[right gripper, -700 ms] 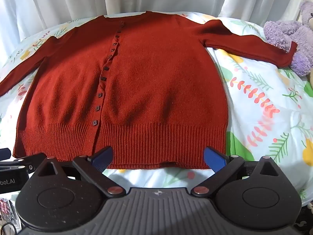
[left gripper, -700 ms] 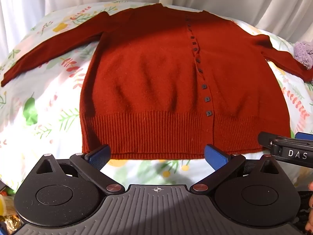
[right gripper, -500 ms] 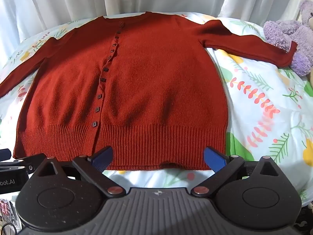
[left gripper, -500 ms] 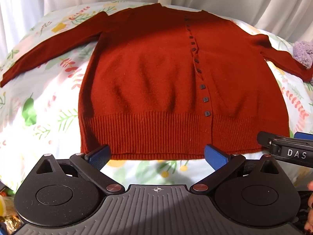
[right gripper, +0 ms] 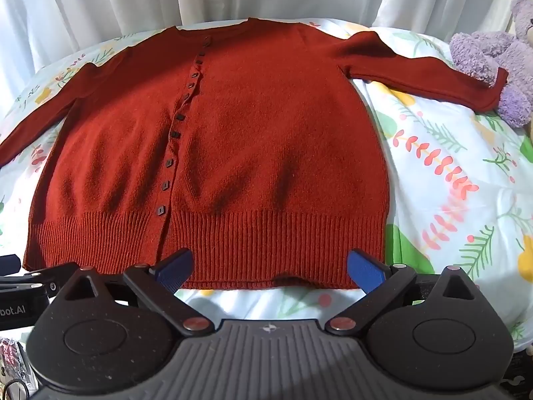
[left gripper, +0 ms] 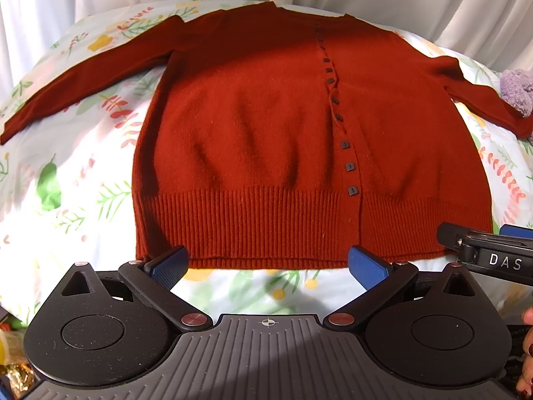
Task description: Fold small clothes
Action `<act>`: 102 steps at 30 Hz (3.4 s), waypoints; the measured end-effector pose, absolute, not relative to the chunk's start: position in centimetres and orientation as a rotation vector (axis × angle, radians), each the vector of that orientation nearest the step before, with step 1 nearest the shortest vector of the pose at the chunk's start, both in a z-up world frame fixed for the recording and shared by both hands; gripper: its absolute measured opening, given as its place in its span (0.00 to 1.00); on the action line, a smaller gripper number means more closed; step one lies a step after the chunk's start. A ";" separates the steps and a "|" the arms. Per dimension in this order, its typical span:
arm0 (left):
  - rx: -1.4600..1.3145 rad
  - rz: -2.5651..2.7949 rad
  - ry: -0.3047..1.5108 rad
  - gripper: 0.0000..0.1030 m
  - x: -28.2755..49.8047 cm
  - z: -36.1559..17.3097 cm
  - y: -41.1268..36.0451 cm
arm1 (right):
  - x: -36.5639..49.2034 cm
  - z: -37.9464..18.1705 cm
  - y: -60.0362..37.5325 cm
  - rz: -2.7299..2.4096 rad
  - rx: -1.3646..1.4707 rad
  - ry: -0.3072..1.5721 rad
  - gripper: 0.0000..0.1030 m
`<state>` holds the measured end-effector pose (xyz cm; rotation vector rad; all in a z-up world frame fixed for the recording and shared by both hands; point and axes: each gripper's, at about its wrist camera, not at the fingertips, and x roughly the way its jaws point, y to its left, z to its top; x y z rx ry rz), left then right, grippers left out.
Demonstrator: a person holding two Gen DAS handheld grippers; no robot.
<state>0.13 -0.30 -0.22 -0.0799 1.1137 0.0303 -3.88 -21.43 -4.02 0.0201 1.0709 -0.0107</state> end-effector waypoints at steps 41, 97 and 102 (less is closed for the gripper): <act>-0.088 0.023 1.156 1.00 0.7 -0.7 -0.8 | -3.5 -4.5 -21.8 0.012 0.042 1.079 0.96; -0.083 0.041 1.182 1.00 0.4 -0.9 -1.7 | -3.5 -4.7 -22.2 0.053 0.064 1.071 0.96; -0.089 0.036 1.182 1.00 0.4 -1.0 -1.7 | -3.5 -4.7 -22.4 0.063 0.066 1.072 0.96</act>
